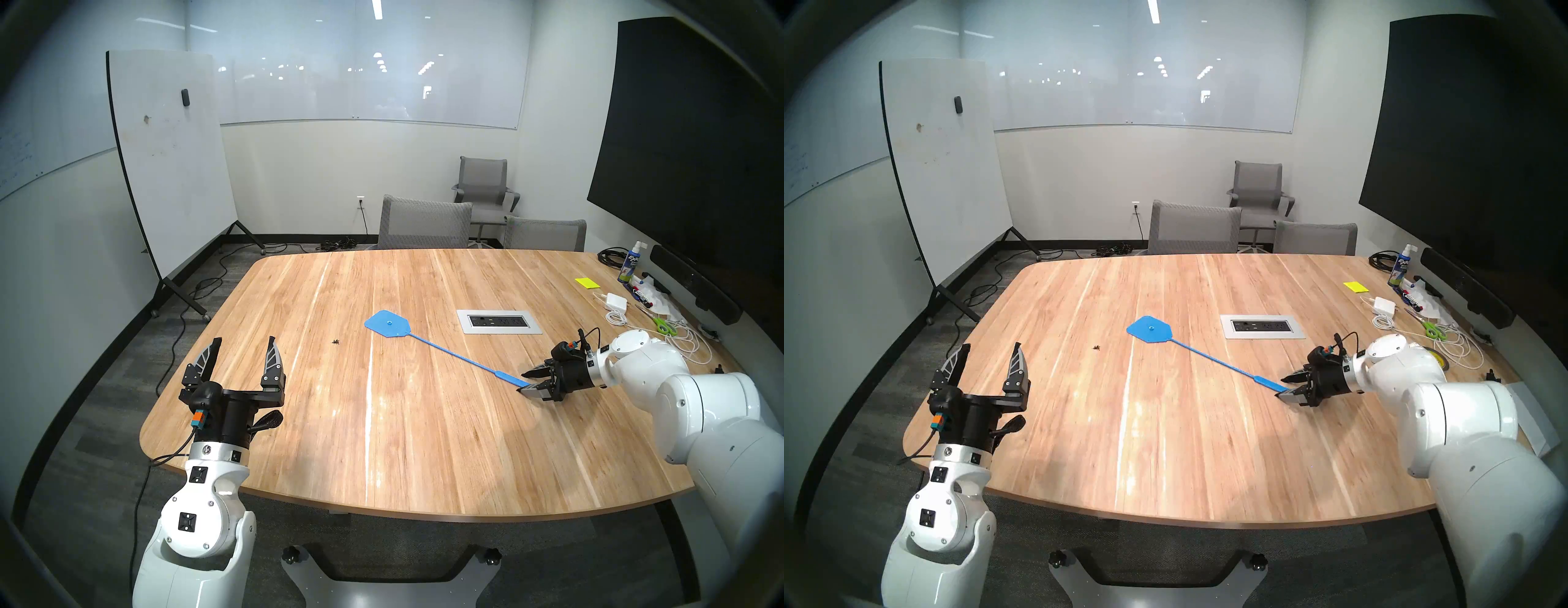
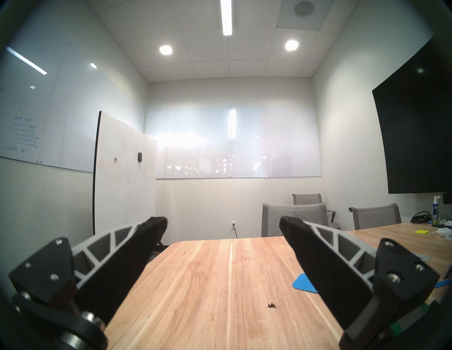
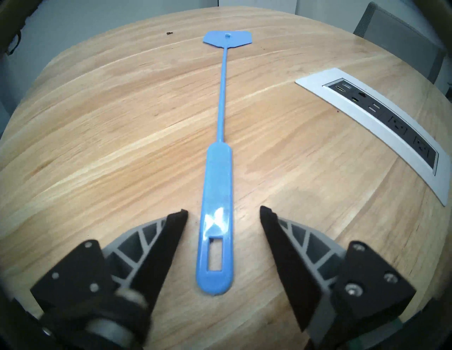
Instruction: Swat a bug on table
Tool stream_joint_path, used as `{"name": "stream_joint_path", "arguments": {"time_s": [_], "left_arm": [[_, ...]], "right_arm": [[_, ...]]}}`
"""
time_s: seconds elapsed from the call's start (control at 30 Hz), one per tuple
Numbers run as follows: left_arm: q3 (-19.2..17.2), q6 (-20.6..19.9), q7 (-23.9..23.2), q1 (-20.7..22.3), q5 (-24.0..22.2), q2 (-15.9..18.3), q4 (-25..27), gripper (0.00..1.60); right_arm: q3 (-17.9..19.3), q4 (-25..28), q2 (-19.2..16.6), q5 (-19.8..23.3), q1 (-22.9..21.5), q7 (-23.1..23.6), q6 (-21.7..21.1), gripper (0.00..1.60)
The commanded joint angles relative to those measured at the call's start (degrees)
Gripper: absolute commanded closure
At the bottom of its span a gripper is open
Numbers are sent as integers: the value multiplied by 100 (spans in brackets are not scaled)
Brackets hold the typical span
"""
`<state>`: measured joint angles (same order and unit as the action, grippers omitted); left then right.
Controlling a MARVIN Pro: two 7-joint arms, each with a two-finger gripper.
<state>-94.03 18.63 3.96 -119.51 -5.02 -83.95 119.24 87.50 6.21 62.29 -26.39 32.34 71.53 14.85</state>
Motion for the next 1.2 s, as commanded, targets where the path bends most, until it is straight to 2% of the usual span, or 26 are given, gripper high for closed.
{"name": "stream_joint_path", "arguments": {"time_s": [0.0,0.1,0.17,0.57,1.17], "left_arm": [[3,19,-4,3,2,2,149,0],[3,20,-4,4,2,2,146,0],[4,22,-4,6,2,2,144,0],[4,25,-5,11,2,2,136,0],[4,30,-5,20,3,1,121,0]], "right_arm": [[-37,-24,-89,-44,88,28,-38,99],[-96,-22,-175,-112,123,23,-43,117],[-115,-20,-258,-134,143,22,-42,160],[-109,-18,-605,-112,109,231,15,160],[-110,-43,-1270,-88,240,1347,486,160]]}}
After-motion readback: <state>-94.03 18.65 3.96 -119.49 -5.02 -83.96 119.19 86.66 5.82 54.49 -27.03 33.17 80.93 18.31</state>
